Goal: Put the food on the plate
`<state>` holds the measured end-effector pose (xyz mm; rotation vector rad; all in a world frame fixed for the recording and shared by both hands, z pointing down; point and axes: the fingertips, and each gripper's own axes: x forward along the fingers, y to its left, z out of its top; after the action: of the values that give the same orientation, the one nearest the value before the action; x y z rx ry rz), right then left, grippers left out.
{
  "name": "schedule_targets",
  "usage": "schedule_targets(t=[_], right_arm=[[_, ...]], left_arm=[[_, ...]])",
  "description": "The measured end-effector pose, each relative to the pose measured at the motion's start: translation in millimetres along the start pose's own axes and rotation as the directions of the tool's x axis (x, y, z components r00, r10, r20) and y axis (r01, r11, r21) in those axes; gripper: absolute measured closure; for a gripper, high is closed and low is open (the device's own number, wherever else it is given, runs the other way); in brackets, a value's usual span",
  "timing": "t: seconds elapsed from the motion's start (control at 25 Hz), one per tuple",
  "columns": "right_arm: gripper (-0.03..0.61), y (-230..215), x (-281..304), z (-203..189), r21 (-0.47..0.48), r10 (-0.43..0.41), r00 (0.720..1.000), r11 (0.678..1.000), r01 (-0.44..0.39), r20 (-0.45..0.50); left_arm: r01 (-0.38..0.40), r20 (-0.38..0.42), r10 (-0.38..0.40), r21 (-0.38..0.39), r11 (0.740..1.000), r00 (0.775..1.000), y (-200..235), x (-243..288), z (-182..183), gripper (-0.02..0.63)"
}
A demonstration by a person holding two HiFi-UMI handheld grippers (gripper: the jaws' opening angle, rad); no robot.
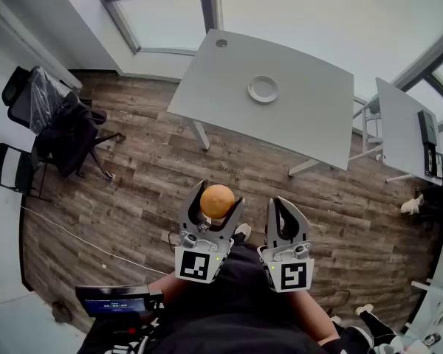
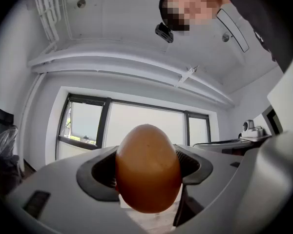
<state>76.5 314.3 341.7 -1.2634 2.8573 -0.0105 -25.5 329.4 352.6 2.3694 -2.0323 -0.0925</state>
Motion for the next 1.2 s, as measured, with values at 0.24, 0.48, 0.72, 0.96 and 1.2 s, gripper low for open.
schedule_targets(t=[0.24, 0.48, 0.72, 0.96, 1.2], right_arm=[[0.581, -2, 3, -2, 0.001, -0.004, 1.000, 1.000, 0.004, 0.012], [0.581, -5, -3, -4, 0.063, -0.010, 1.000, 0.998, 0.010, 0.002], [0.581, -13, -5, -12, 0.066, -0.028, 0.999, 0.997, 0.029, -0.017], [0.581, -27, -14, -11, 0.069, -0.032, 0.999, 0.997, 0.033, -0.011], [0.581, -35, -18, -16, 0.066, -0.019, 1.000, 0.998, 0.021, -0.018]], left_arm=[[0.010, 0.023, -0.010, 0.010, 1.000, 1.000, -3, 7, 5, 0.278], [0.013, 0.014, -0.013, -0.001, 1.000, 1.000, -6, 4, 2, 0.278], [0.023, 0.011, -0.024, 0.044, 0.999, 1.000, -12, 5, -1, 0.278], [0.025, -0.007, -0.025, 0.020, 0.999, 1.000, -27, 11, -7, 0.278], [0.022, -0.027, -0.021, 0.018, 1.000, 0.999, -36, 16, -14, 0.278]])
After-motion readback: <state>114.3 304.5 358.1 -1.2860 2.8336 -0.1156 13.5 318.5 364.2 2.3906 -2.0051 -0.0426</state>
